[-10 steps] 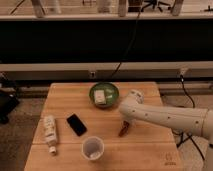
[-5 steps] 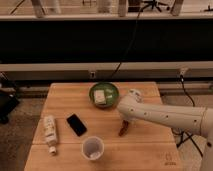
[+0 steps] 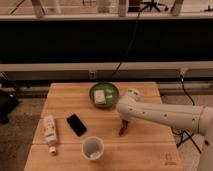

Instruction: Drag the pepper across the table

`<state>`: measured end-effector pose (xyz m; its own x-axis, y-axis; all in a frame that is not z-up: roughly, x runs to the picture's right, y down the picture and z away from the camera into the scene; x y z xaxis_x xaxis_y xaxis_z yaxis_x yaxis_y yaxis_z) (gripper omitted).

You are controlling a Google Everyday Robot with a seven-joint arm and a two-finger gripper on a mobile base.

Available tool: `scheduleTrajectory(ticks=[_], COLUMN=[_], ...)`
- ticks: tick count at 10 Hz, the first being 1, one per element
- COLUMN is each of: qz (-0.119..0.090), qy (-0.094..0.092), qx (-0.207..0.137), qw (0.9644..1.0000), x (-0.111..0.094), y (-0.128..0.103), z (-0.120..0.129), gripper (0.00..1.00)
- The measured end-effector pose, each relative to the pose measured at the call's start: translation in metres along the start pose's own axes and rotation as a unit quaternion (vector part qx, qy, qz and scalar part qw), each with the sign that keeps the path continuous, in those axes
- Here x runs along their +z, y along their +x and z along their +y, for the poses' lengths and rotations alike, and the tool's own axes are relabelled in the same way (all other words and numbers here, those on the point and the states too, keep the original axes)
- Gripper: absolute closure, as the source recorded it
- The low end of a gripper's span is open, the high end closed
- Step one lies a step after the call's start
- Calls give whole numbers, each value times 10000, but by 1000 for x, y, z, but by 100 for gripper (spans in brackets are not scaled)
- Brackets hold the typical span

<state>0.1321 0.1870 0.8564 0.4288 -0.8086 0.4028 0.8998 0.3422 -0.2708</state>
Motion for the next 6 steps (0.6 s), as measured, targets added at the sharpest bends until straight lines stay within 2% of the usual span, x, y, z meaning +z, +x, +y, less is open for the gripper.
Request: scheduleTrajectory(ticks=[6], qz=[52], qy=[18], qx=[-365], qw=[9993], x=[0], y=[3], z=[-7], gripper=[97])
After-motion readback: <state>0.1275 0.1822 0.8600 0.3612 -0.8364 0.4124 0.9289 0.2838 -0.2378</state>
